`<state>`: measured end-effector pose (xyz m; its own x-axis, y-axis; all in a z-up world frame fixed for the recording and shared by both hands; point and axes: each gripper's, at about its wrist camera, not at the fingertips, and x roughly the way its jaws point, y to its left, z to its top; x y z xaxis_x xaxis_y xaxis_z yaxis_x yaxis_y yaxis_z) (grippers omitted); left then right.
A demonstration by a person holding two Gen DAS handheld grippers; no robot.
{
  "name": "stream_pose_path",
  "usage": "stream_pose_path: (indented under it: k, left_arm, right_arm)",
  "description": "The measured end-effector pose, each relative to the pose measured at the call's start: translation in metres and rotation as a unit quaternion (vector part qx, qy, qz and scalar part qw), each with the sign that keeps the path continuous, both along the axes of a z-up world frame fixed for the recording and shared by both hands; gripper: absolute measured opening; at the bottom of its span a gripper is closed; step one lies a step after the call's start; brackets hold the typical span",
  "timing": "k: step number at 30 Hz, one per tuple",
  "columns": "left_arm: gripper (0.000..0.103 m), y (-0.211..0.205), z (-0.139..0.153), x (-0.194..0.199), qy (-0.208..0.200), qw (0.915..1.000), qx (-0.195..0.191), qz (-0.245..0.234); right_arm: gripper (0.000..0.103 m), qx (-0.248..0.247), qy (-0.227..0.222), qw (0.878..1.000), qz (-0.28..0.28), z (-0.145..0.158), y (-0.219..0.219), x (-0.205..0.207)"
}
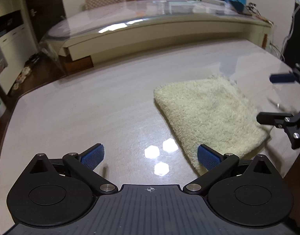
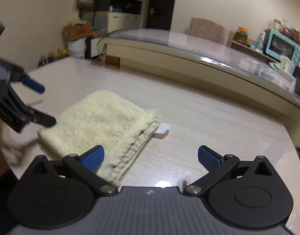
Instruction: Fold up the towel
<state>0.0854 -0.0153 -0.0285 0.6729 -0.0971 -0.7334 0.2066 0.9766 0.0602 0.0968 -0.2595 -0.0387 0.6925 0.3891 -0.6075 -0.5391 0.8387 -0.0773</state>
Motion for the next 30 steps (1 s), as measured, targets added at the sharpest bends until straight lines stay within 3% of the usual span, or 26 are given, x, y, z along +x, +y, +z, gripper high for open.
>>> stream_pose_path:
  k: [8,23,30]
  left_arm:
    - [0.103,-0.005,0.013,-0.034,-0.029,0.9991,-0.02,0.024]
    - [0.103,-0.017,0.019,-0.104,-0.061,0.9957,-0.031,0.061]
    - [0.103,-0.02,0.022,-0.121,-0.064,0.9936,-0.057,0.074]
  right_arm:
    - [0.103,0.073,0.025,0.995,-0.057,0.015,-0.019,-0.033]
    - [0.103,0.107,0.045,0.989,-0.086,0.015,-0.023,-0.088]
    - [0.103,0.113,0.046,0.988,-0.092,0.021,-0.022,-0.109]
